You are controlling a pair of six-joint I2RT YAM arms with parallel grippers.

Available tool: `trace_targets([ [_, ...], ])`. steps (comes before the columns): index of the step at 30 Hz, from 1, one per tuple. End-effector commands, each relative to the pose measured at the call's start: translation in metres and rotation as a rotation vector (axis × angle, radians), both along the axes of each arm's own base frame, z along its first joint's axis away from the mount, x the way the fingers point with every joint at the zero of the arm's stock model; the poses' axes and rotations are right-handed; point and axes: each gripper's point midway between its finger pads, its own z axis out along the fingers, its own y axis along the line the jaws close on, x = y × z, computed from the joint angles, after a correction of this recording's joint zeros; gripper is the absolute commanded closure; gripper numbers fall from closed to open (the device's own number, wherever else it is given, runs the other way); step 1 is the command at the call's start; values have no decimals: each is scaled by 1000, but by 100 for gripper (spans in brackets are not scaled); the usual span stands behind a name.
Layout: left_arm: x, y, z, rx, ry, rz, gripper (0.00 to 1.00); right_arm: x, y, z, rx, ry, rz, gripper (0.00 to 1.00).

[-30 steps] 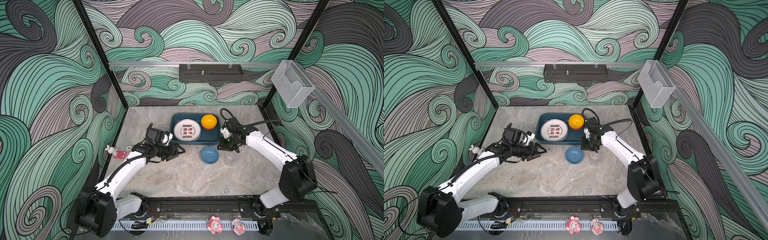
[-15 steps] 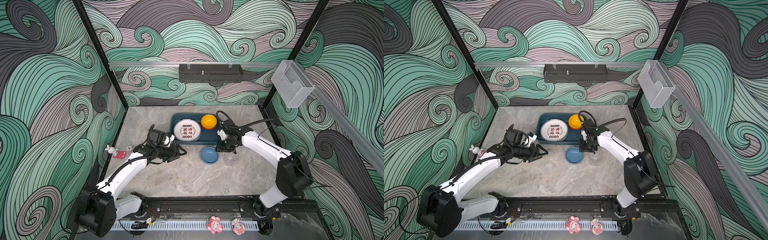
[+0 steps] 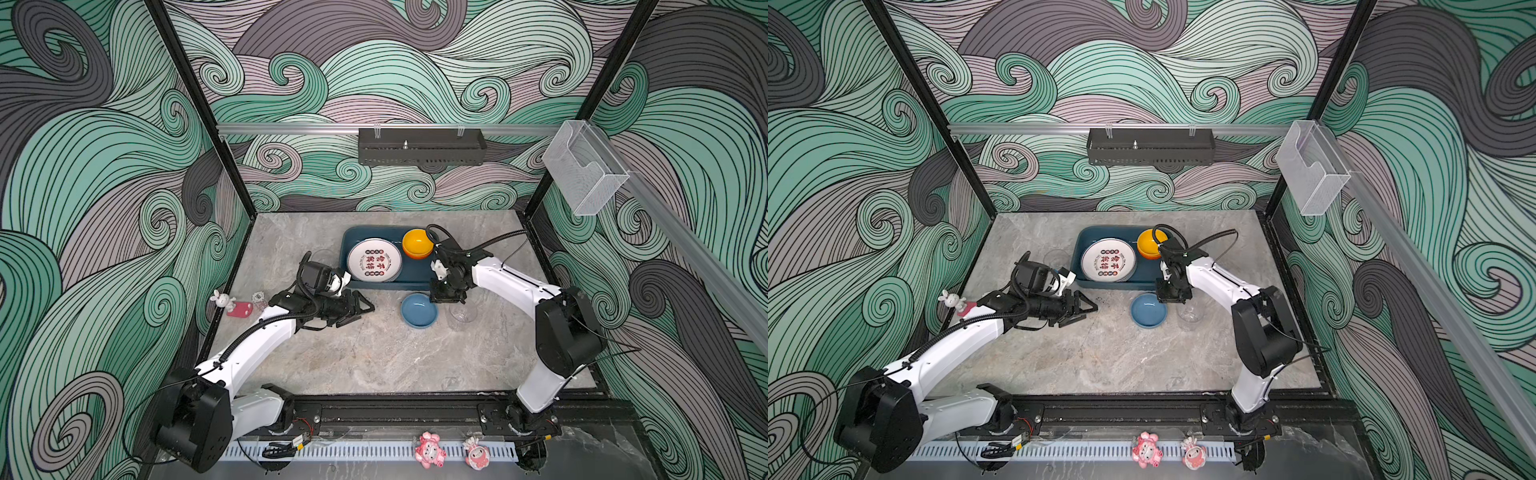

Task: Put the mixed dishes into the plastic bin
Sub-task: 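Lower the right gripper onto the blue bowl's rim and pinch it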

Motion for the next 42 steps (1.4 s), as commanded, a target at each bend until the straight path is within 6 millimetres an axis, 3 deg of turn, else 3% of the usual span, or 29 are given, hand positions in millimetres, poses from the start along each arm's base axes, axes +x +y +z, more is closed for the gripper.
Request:
trace_targets([
  [1, -2, -3, 1, -9, 0, -11, 38, 6, 3, -4, -15, -6, 15, 68],
  [14, -1, -2, -3, 1, 9, -6, 38, 6, 11, -24, 1, 45, 30, 71],
  [30, -1, -2, -5, 9, 21, -7, 39, -2, 22, -36, 1, 94, 86, 77],
  [42, -1, -2, -4, 9, 13, -7, 39, -9, 26, -29, -21, 83, 121, 92],
])
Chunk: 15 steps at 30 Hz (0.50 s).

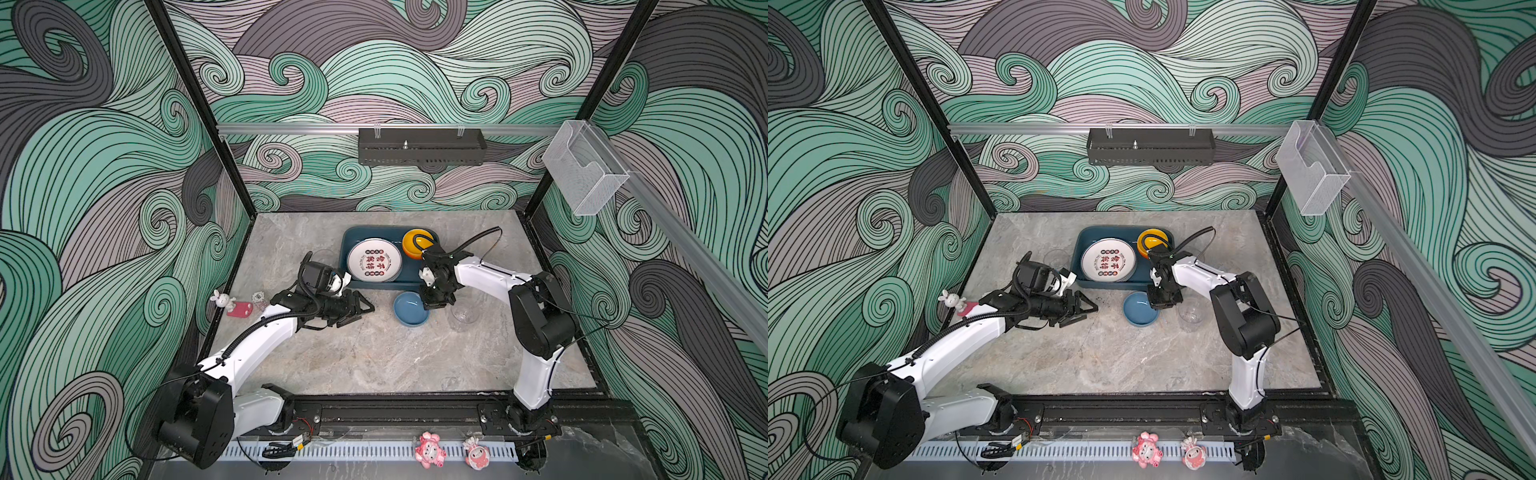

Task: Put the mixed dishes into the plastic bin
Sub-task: 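Lower the right gripper onto the blue bowl's rim and pinch it, then lift the blue bowl and carry it into the bin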

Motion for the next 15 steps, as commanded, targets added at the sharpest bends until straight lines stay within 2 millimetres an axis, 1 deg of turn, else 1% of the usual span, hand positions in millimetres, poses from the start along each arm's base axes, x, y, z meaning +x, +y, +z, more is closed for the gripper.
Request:
trace_targets([
  [1, -2, -1, 1, 3, -3, -9, 39, -1, 4, 13, -1, -21, 21, 92],
  [8, -4, 1, 4, 8, -16, -2, 39, -7, 4, 32, 3, -40, 38, 96],
  [15, -2, 5, 7, 20, -38, 30, 39, -11, -4, 53, -10, -68, 34, 96],
])
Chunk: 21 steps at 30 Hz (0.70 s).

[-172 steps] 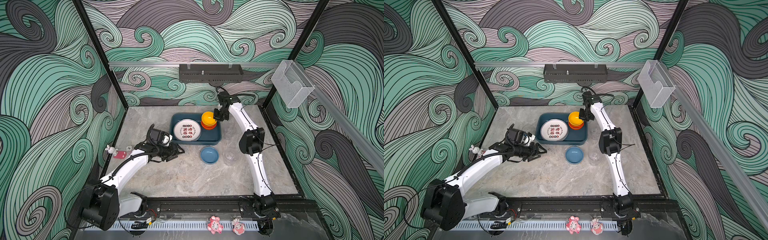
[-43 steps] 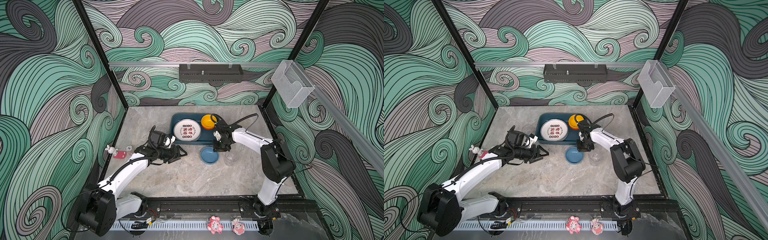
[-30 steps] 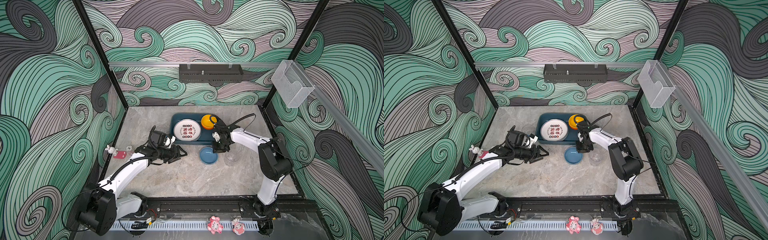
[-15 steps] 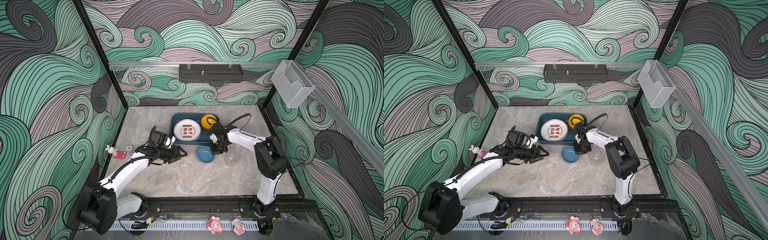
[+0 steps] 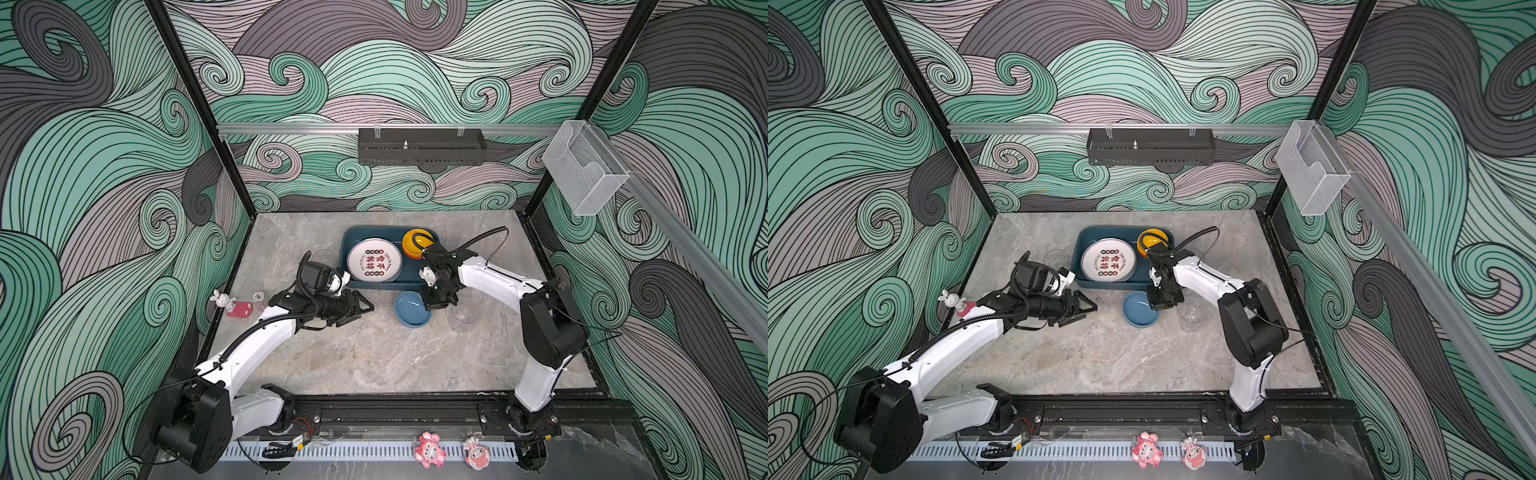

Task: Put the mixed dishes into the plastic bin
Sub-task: 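Lift the blue bowl and carry it into the bin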

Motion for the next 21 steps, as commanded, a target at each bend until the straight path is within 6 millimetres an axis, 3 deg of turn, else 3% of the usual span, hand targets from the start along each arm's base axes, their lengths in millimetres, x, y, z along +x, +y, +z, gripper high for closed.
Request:
trace_targets([
  [1, -2, 3, 3, 16, -16, 23, 39, 1, -3, 23, -6, -41, 8, 96],
  [11, 7, 5, 20, 13, -59, 65, 38, 10, -5, 45, -16, -85, -13, 97],
  [21, 27, 1, 45, 17, -112, 67, 37, 49, -9, 67, -8, -134, -71, 97],
])
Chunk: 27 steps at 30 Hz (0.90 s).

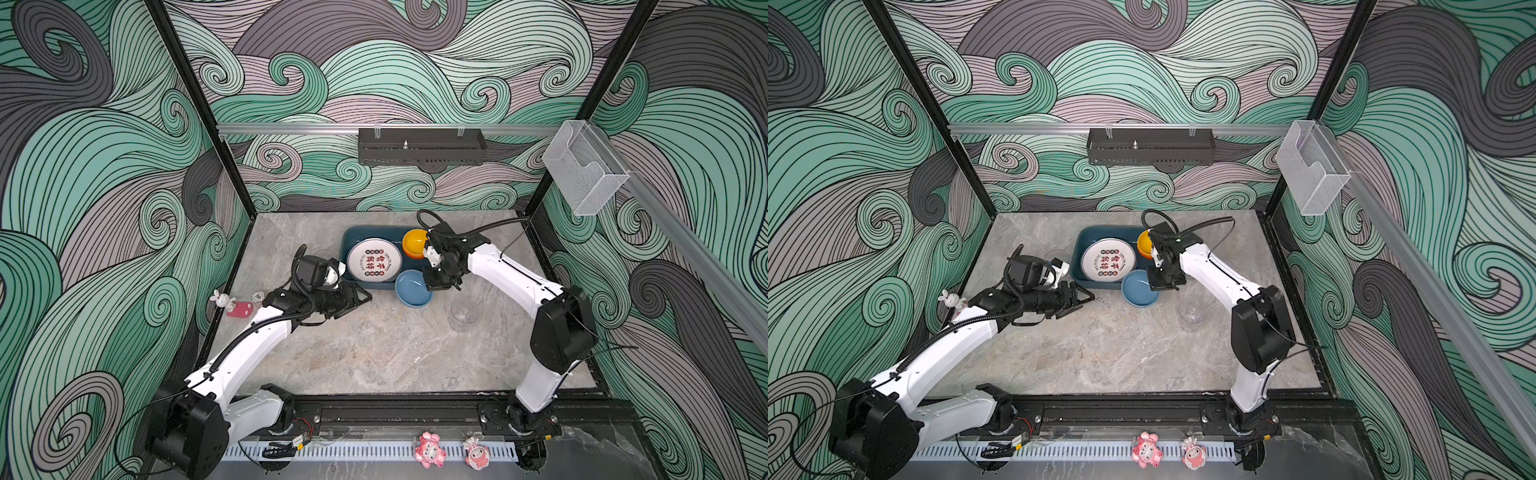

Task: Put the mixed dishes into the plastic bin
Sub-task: 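Lift the blue bowl and carry it into the bin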

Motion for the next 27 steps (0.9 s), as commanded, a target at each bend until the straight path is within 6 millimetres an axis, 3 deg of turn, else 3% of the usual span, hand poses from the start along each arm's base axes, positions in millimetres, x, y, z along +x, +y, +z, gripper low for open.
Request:
trace_targets([
  [1, 9, -4, 15, 6, -28, -8, 37, 13, -7, 1, -22, 5, -31, 97],
  [14, 28, -11, 35, 10, -68, -22, 37, 77, -24, 11, -16, -26, -133, 97],
  [27, 33, -10, 28, 12, -47, -20, 37, 130, -39, 11, -17, -42, -225, 96],
])
